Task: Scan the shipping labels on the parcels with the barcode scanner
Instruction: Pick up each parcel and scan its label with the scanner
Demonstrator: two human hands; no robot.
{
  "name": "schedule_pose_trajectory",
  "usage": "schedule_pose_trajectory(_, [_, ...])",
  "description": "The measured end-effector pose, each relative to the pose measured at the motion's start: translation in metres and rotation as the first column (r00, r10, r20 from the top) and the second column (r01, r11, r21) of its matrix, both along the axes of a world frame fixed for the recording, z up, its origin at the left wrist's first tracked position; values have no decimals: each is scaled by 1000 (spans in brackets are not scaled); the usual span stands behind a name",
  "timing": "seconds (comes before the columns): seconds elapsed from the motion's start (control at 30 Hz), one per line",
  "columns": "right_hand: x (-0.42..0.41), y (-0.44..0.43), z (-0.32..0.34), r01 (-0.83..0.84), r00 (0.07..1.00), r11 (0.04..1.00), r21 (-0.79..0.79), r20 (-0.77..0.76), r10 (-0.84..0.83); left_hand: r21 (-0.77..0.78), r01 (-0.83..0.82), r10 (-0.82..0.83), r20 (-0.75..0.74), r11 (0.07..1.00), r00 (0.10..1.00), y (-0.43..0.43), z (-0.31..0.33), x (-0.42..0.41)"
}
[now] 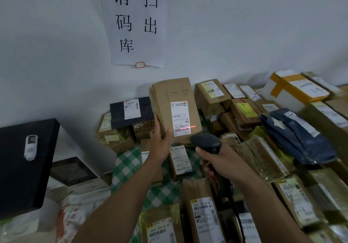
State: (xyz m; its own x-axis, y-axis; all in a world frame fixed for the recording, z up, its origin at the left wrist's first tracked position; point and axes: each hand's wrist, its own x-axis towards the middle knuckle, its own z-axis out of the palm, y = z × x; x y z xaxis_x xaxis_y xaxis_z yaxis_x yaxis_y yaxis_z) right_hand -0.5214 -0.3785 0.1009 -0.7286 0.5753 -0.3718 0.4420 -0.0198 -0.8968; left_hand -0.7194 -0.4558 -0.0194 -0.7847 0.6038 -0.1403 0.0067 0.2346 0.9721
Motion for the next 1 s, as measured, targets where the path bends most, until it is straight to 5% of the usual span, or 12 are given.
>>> schedule_pose_trajectory(0.37, [-4, 14, -13, 84, 995, 993, -85, -41, -88, 31, 16, -17, 27, 999, 999, 18, -13, -10])
schedule_pose_trajectory(1.0, [-16, 70, -58, 174, 983, 975, -139, 91, -162, -224, 214, -148, 280, 951, 949, 132, -78, -50])
